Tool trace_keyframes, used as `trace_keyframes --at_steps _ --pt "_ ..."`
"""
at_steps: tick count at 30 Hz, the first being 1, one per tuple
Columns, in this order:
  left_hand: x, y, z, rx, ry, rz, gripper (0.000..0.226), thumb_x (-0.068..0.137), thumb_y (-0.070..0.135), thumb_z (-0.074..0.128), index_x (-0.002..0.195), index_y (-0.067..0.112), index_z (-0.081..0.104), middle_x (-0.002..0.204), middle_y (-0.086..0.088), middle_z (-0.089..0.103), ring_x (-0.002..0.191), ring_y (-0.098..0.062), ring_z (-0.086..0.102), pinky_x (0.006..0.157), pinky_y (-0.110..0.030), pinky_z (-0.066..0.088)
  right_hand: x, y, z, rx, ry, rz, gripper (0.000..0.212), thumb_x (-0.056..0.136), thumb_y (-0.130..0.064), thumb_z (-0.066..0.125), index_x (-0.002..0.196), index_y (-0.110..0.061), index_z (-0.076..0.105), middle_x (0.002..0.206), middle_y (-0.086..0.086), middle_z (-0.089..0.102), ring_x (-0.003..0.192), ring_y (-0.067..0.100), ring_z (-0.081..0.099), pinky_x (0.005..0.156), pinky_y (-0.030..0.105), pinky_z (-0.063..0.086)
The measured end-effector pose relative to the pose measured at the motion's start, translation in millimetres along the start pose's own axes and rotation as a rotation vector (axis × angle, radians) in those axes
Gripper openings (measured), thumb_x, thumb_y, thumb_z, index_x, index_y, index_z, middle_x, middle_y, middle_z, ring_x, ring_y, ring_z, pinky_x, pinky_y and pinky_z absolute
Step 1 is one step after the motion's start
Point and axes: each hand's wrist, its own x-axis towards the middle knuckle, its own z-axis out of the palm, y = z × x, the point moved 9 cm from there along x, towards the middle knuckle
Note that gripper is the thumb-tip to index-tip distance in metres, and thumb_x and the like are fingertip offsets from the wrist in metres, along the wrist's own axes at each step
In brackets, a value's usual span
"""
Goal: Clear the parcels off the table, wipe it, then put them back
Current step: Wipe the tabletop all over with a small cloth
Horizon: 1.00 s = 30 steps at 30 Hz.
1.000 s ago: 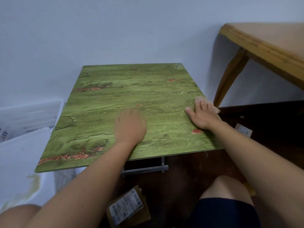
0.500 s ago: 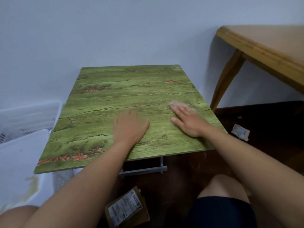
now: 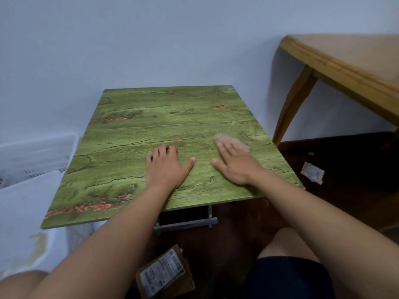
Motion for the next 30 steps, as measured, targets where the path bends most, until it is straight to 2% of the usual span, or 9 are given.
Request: trace_keyframes --at_steps 3,6,9,14,18,22,25,28,30 --pt "0 0 0 -0.019 0.008 -0.006 0.069 0.088 0.069 0.033 0.133 0.019 0.048 0.145 -0.008 0.041 0.134 -0.028 0.034 0.109 -0.045 0.028 -7 -30 5 -0.002 -0.011 -0.156 0.072 0.098 -0.063 0.016 0.154 -0.029 -0.012 0.162 -0.002 -0.011 0.148 0.014 -0.013 0.114 0.033 -0.008" --pt "0 0 -1 -0.026 0.017 0.005 0.059 0.092 0.060 0.035 0.132 0.018 0.048 0.142 -0.008 0.043 0.131 -0.028 0.036 0.107 -0.044 0.028 -8 -16 2 0.022 -0.032 -0.154 0.066 0.099 -0.061 0.017 0.152 -0.035 -0.011 0.162 -0.007 -0.010 0.148 0.011 -0.013 0.118 0.039 -0.001" --pt "0 0 -1 -0.035 0.018 0.016 0.052 0.096 0.051 0.034 0.133 0.018 0.048 0.142 -0.009 0.043 0.131 -0.028 0.036 0.107 -0.044 0.028 -4 29 -6 0.062 0.010 -0.030 0.068 0.093 -0.069 0.011 0.151 -0.042 -0.012 0.162 -0.004 -0.009 0.148 0.019 -0.010 0.119 0.052 0.003" --pt "0 1 -1 -0.056 0.028 0.000 0.043 0.099 0.036 0.032 0.134 0.017 0.048 0.144 -0.008 0.042 0.132 -0.027 0.034 0.109 -0.042 0.026 -10 122 -6 0.103 0.037 0.332 0.083 0.090 -0.073 0.011 0.155 -0.025 -0.007 0.163 0.010 -0.007 0.150 0.026 -0.008 0.121 0.049 0.003" --pt "-1 0 -2 -0.053 0.030 0.000 0.042 0.096 0.025 0.034 0.135 0.016 0.047 0.145 -0.008 0.041 0.133 -0.028 0.034 0.110 -0.042 0.027 -10 107 0 0.089 -0.019 0.461 0.091 0.090 -0.075 0.009 0.154 -0.014 -0.013 0.161 0.016 -0.011 0.149 0.033 -0.008 0.121 0.048 0.000" --pt "-2 -1 -2 -0.046 0.035 0.007 0.042 0.093 0.021 0.038 0.133 0.014 0.049 0.142 -0.010 0.044 0.129 -0.029 0.038 0.107 -0.042 0.028 -9 24 5 0.001 -0.046 0.195 0.089 0.090 -0.074 0.006 0.152 -0.015 -0.018 0.159 0.010 -0.016 0.148 0.029 -0.011 0.116 0.043 -0.005" --pt "0 -2 -3 -0.078 0.047 -0.004 0.040 0.097 0.034 0.036 0.129 0.015 0.052 0.138 -0.010 0.048 0.127 -0.029 0.040 0.105 -0.043 0.030 -16 -28 12 -0.042 -0.061 -0.044 0.086 0.090 -0.074 0.010 0.152 -0.021 -0.017 0.159 0.002 -0.018 0.148 0.022 -0.015 0.116 0.039 -0.006" --pt "0 -2 -3 -0.072 0.044 -0.004 0.050 0.096 0.051 0.036 0.130 0.017 0.052 0.138 -0.008 0.048 0.128 -0.028 0.040 0.106 -0.043 0.031 -21 -33 10 -0.010 -0.047 -0.150 0.079 0.093 -0.070 0.016 0.152 -0.030 -0.018 0.161 -0.002 -0.016 0.148 0.014 -0.016 0.120 0.035 -0.005" --pt "0 -2 -3 -0.070 0.047 -0.002 0.056 0.094 0.057 0.036 0.131 0.018 0.051 0.139 -0.007 0.047 0.129 -0.027 0.040 0.106 -0.043 0.031 -25 -18 8 0.024 -0.044 -0.133 0.077 0.092 -0.071 0.015 0.150 -0.036 -0.020 0.162 -0.004 -0.014 0.148 0.013 -0.014 0.121 0.043 0.003"
